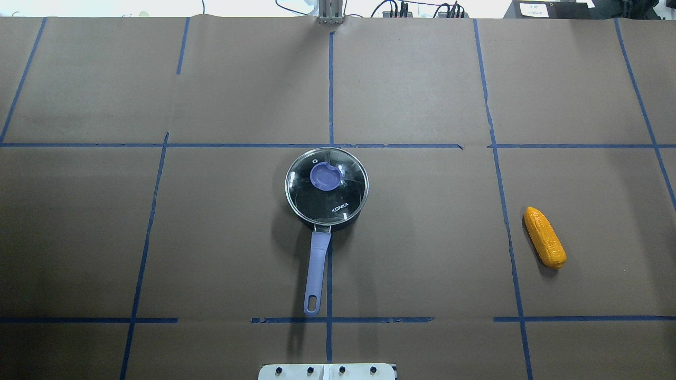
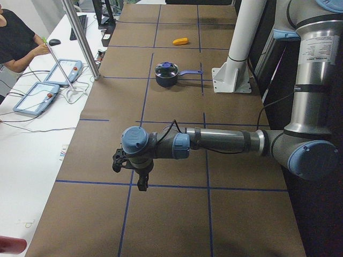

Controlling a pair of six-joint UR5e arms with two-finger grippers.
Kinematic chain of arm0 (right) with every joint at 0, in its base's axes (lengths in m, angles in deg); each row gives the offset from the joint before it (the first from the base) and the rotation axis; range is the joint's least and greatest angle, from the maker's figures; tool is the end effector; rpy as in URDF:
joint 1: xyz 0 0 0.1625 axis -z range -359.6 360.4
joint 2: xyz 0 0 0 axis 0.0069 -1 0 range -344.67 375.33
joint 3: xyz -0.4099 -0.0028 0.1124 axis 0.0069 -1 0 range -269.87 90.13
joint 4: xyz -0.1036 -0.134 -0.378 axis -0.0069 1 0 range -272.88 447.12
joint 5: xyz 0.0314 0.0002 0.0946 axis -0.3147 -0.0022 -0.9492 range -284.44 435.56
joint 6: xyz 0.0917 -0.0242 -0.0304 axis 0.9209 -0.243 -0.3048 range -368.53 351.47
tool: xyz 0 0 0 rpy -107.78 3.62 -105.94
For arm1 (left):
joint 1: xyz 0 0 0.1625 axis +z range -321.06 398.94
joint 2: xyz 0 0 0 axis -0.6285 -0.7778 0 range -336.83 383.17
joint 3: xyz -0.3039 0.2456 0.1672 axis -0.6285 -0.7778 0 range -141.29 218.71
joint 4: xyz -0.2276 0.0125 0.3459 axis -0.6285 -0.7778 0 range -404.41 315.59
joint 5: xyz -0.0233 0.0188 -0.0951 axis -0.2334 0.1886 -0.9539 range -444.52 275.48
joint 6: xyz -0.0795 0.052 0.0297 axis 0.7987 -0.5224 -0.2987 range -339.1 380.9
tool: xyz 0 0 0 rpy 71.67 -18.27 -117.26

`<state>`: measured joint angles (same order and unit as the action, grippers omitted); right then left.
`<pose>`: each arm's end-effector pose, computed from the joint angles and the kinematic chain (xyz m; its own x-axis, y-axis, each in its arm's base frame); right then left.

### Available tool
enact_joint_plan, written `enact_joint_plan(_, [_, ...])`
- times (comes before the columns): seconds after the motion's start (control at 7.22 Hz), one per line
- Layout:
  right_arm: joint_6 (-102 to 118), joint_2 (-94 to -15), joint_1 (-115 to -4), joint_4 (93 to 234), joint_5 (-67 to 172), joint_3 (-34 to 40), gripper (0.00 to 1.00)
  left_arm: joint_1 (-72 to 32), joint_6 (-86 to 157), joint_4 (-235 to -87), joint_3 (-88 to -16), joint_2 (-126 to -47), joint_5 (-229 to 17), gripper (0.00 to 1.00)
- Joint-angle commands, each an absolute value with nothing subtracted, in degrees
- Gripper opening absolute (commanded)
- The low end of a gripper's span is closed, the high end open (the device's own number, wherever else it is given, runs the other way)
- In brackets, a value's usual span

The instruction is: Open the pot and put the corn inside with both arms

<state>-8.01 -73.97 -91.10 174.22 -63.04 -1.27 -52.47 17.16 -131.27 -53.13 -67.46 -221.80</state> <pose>0.0716 -0.4977 0.6543 0.6615 -0.0025 0.7499 -0.0320 0.9990 0.0316 -0.0724 -0.4938 0.6393 0.6781 0.0399 -0.7339 -0.0196 0.9992 0.0362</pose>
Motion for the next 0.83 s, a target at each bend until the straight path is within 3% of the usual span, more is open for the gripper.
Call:
enact_joint_plan(0.0, [-7.9, -73.9, -91.1, 174.2, -63.0, -1.3, 1.0, -52.5, 17.4, -131.5, -53.6, -67.8, -221.8, 1.0])
enact_joint_plan(0.42, [-7.7, -73.8, -91.1, 174.2, -63.0, -1.3, 1.0, -52.1, 17.6, -130.5, -58.2, -68.5, -221.7, 1.0])
enact_joint_plan(0.69, [-7.7, -73.8, -91.1, 174.2, -63.0, -1.2, 1.0, -48.8, 25.8, -126.5, -67.0, -68.6, -221.6, 1.0])
